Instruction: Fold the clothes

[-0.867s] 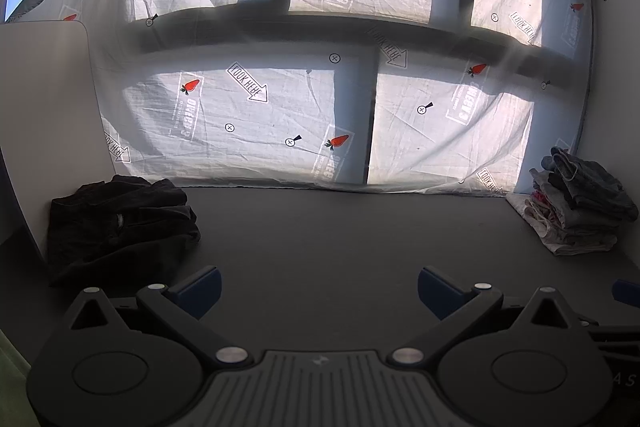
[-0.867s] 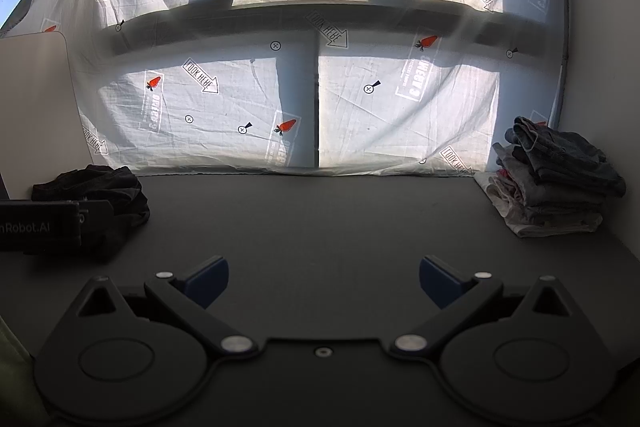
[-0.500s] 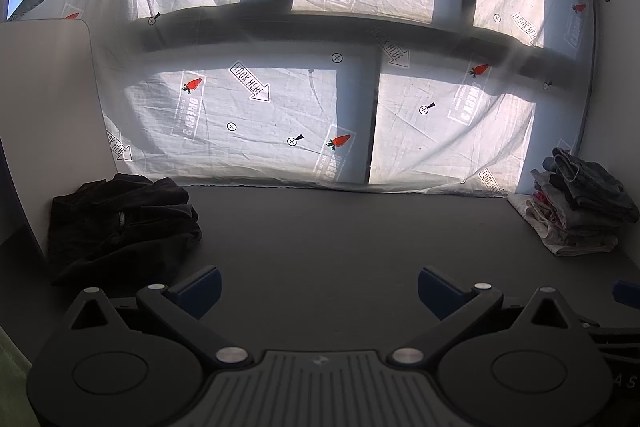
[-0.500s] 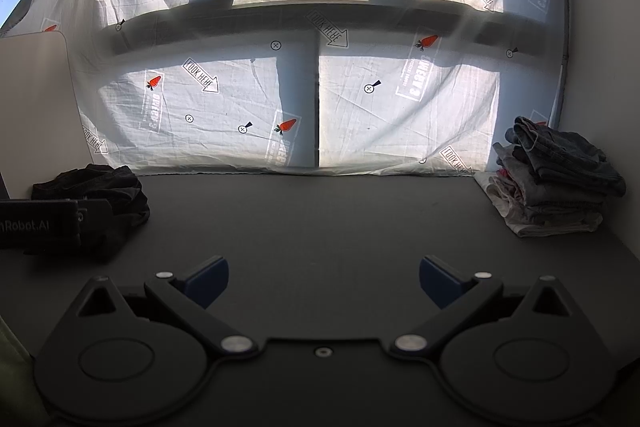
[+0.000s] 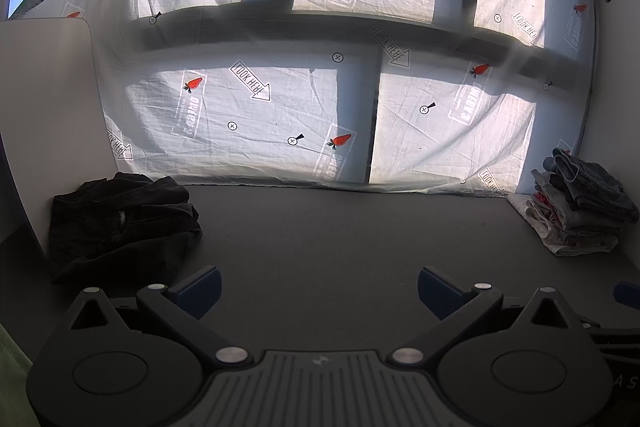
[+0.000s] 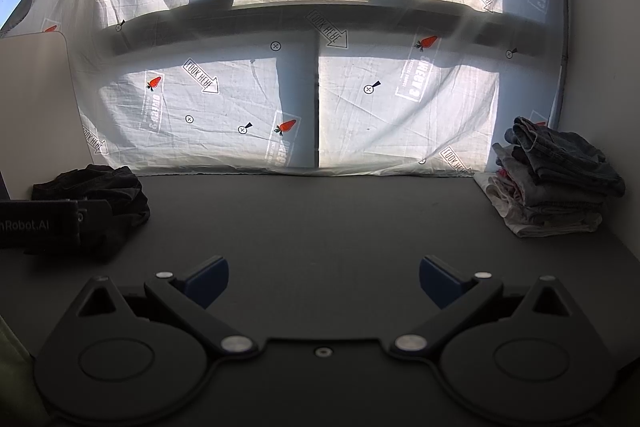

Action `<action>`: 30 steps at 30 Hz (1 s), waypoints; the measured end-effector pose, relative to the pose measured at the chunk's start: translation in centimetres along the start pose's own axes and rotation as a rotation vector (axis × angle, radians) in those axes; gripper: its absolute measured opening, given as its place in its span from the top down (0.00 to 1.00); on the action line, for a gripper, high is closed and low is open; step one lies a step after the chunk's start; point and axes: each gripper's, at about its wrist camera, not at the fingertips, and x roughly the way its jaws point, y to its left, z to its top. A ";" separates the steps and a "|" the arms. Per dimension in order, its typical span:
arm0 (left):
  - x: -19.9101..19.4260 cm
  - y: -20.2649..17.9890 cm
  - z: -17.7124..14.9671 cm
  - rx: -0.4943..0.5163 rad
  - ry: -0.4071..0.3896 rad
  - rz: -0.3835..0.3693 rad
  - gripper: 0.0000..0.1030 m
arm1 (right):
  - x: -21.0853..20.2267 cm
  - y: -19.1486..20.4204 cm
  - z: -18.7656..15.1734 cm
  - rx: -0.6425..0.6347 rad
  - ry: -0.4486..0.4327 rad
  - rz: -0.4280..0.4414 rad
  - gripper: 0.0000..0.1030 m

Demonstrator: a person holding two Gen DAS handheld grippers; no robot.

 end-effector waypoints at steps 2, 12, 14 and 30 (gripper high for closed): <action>0.0 0.0 0.1 0.000 0.001 0.000 0.00 | 0.0 0.0 0.0 0.000 0.001 0.000 0.00; -0.1 0.0 0.1 -0.002 0.002 -0.002 0.00 | -0.1 -0.1 0.3 0.003 0.002 -0.002 0.00; -0.1 -0.1 0.0 -0.002 0.002 -0.001 0.00 | -0.1 -0.1 0.2 0.004 0.001 -0.003 0.00; -0.1 -0.3 0.2 -0.006 0.001 0.001 0.00 | -0.2 0.0 0.2 0.005 -0.005 -0.006 0.00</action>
